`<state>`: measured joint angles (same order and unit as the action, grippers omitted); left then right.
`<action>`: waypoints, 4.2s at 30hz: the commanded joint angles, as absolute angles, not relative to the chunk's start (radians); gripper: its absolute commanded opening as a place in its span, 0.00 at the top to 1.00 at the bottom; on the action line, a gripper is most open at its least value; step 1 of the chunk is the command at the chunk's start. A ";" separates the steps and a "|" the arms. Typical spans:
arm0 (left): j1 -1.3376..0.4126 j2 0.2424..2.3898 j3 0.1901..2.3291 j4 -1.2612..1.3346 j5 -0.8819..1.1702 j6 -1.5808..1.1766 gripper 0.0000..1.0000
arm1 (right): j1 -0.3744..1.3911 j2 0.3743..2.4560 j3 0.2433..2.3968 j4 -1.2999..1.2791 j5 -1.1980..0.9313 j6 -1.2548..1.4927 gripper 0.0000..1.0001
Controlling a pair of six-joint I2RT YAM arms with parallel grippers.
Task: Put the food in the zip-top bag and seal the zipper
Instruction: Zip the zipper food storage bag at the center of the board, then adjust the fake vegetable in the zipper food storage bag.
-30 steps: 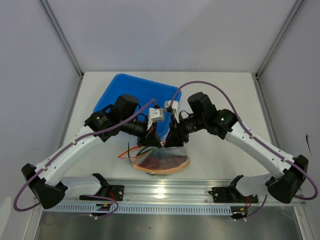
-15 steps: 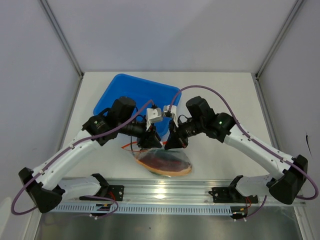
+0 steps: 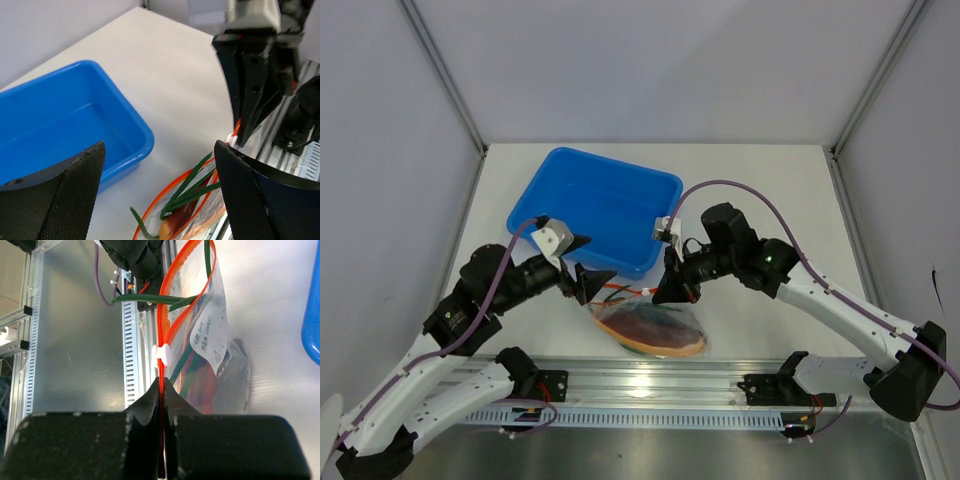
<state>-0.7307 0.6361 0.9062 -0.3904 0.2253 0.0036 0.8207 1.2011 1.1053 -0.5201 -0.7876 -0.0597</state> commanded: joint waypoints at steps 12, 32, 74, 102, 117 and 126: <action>-0.739 0.515 0.689 -0.301 0.232 -0.052 0.07 | 0.824 1.161 1.104 -0.431 -0.835 -0.034 1.00; -0.741 0.420 0.647 -0.282 0.342 -0.021 0.16 | 0.825 1.163 1.108 -0.433 -0.844 -0.029 1.00; -0.709 0.729 0.764 -0.202 0.569 -0.006 0.63 | 0.834 1.166 1.132 -0.440 -0.864 -0.037 1.00; -0.709 0.808 0.841 -0.479 0.782 0.037 0.99 | 0.819 1.146 1.105 -0.345 -0.851 -0.005 1.00; -0.750 1.069 0.916 -0.454 0.908 0.055 0.99 | 0.831 1.177 1.069 -0.193 -0.930 0.084 1.00; -0.775 1.109 0.893 -0.224 0.730 -0.132 0.99 | 0.854 1.175 1.005 -0.110 -0.925 0.147 1.00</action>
<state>-0.7601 1.1240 0.8818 -0.4133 0.8127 -0.0399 0.8314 1.1839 1.0130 -0.2459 -0.8909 0.1081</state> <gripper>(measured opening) 0.012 0.006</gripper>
